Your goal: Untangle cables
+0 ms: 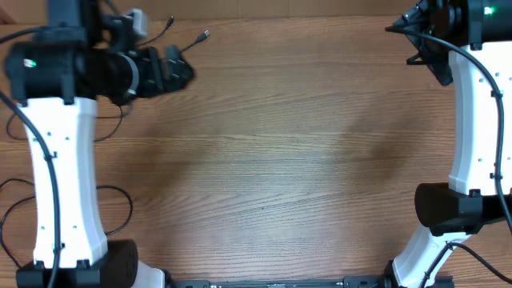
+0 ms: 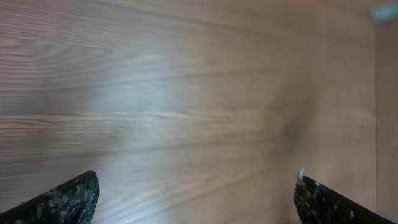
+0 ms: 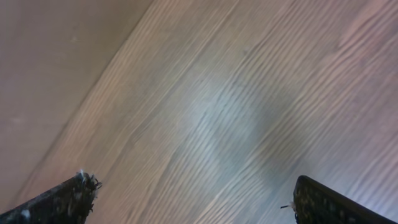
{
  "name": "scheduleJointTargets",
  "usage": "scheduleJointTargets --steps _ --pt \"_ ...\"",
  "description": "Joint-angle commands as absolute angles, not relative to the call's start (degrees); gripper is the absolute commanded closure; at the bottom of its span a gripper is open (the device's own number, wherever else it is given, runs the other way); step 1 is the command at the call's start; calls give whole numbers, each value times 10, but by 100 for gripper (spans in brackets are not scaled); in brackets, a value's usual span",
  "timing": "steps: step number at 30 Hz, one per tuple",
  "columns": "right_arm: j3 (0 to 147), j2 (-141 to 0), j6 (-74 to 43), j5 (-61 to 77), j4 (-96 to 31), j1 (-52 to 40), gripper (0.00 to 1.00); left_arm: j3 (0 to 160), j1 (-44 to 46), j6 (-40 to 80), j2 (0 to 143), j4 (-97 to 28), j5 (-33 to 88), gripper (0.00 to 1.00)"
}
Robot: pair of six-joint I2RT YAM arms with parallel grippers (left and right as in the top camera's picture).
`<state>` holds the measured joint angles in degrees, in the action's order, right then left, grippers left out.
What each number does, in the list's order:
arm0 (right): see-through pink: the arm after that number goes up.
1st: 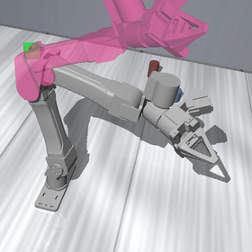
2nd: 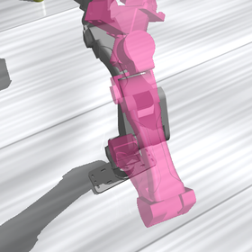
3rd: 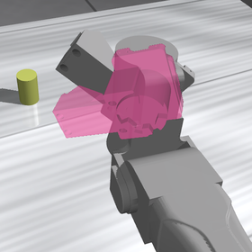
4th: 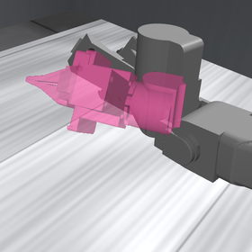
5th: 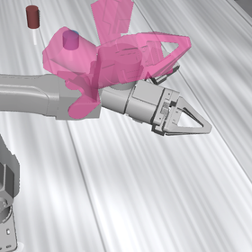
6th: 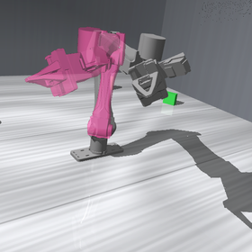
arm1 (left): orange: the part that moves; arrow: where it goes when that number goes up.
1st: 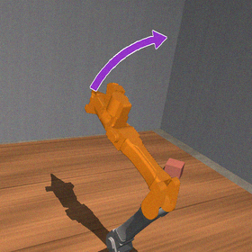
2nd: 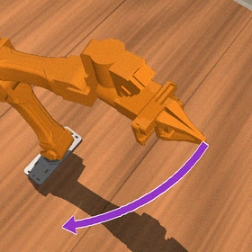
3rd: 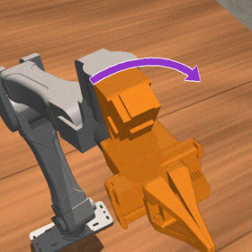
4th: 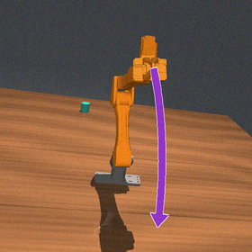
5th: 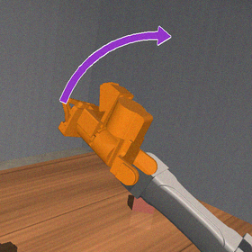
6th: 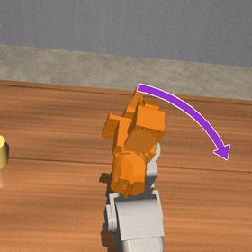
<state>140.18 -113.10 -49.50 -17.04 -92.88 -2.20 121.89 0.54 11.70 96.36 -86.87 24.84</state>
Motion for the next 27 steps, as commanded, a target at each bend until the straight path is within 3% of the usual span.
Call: scheduleJointTargets --steps 1,5,9,20,27 --pt "1407 -1131 -496 -100 -926 -21 0 1225 43 103 945 -885 236 0" --pt "1407 -1128 -490 -14 -969 -21 0 1225 63 103 937 -891 236 0" --pt "1407 -1113 -410 69 -970 -21 0 1225 64 103 939 -893 236 0" --pt "1390 -931 -285 19 -971 -94 0 1225 64 103 942 -893 235 0" --pt "1243 -727 -269 9 -970 -101 0 1225 64 103 942 -893 235 0"
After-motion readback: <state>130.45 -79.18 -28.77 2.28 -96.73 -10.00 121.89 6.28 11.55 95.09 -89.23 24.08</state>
